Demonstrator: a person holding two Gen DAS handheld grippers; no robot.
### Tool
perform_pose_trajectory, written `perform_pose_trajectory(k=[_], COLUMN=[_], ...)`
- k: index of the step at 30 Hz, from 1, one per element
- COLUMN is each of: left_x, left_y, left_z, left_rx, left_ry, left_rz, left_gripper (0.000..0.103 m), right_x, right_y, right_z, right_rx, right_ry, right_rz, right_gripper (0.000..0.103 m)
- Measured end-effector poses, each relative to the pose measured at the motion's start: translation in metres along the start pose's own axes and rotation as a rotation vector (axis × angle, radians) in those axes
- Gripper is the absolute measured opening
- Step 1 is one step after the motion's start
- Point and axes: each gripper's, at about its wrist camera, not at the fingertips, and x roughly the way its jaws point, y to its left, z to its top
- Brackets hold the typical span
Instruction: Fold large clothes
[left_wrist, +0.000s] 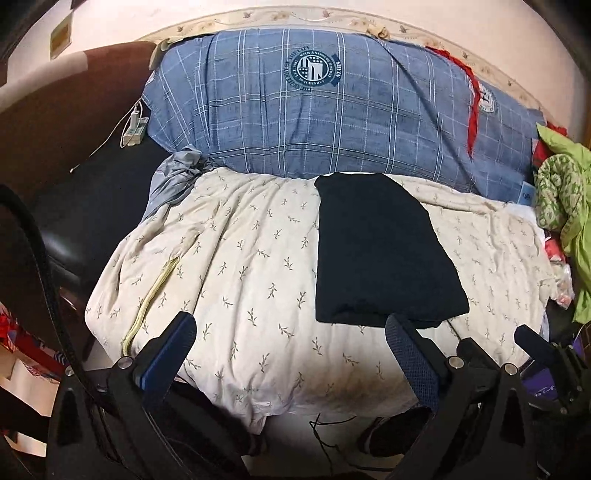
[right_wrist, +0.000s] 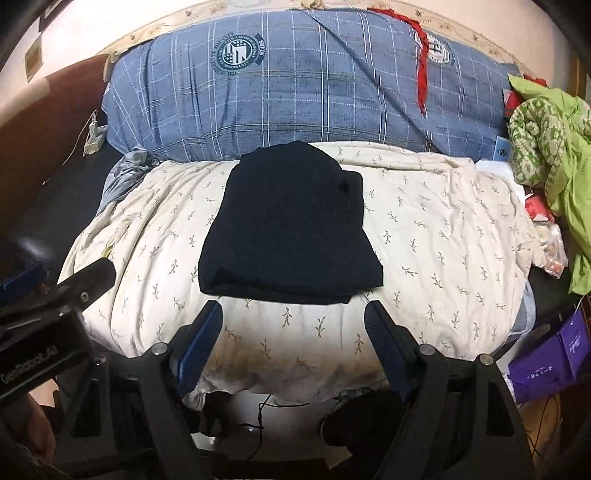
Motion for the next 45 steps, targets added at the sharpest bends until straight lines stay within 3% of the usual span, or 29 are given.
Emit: perform_pose_trajectory(k=[45], left_x=[-0.003], left_y=[-0.015], left_z=[-0.008], left_rx=[0.041], left_ry=[0.021], left_rz=[-0.007], left_gripper=[0.102], right_x=[-0.01], right_y=[0.0], right_z=[-0.008], right_rx=[0.015], right_ry=[0.007], right_rz=[-0.029], right_gripper=[0.08])
